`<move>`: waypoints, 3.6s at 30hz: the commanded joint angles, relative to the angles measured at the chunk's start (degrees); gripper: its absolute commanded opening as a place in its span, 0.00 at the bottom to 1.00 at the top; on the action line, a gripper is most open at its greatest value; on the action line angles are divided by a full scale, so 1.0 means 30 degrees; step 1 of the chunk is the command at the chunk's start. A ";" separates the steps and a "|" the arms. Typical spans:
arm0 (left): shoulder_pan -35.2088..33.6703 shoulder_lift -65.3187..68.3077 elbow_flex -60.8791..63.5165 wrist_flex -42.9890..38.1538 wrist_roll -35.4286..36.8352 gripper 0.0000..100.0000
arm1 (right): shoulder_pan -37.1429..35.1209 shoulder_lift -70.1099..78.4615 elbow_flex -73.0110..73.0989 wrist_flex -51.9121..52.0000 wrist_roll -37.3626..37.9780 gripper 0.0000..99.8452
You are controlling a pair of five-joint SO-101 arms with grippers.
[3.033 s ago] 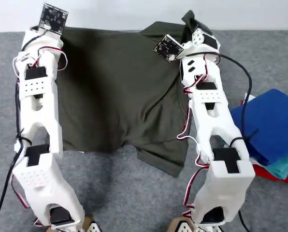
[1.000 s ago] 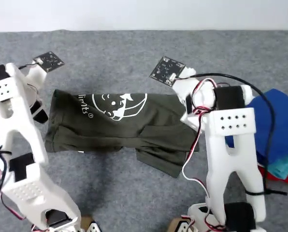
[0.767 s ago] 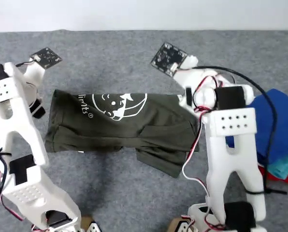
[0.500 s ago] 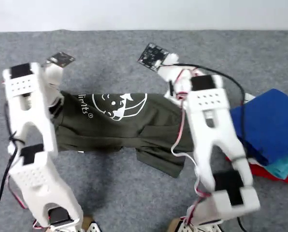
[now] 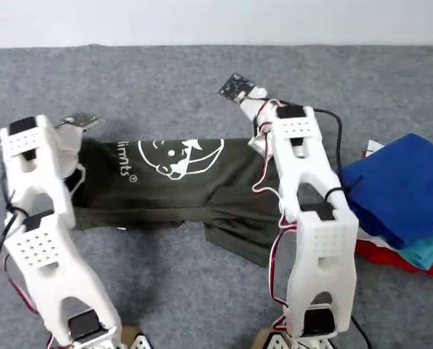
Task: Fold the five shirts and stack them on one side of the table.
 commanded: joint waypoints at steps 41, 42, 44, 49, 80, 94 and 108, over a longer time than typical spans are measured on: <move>0.0234 0.4308 -1.4344 0.0850 0.4425 0.00 | 0.0249 0.4527 -1.1897 0.5846 -0.0352 0.01; 0.0264 0.4220 -1.4725 0.0821 0.4484 0.00 | 0.0015 0.4469 -1.2630 0.6432 -0.0352 0.01; 0.0264 0.3780 -1.5106 0.0821 0.4484 0.00 | -0.0542 0.4469 -1.4212 0.7810 -0.0352 0.01; 0.0469 0.1788 -1.2469 0.0850 0.4425 0.00 | -0.1685 0.4469 -1.7084 1.1385 -0.0352 0.01; -0.0586 -0.8703 0.8278 -0.3575 0.2930 0.00 | -0.5553 -1.1941 0.7531 1.4462 -0.6212 0.04; -0.4484 -0.8674 0.8278 -0.4366 0.2960 0.00 | -1.1385 -1.1473 1.1282 1.0125 -0.6212 0.15; -0.5392 -0.8674 0.8308 -0.4308 0.2960 0.00 | -1.1326 -0.6315 1.1223 0.7722 -0.6183 0.09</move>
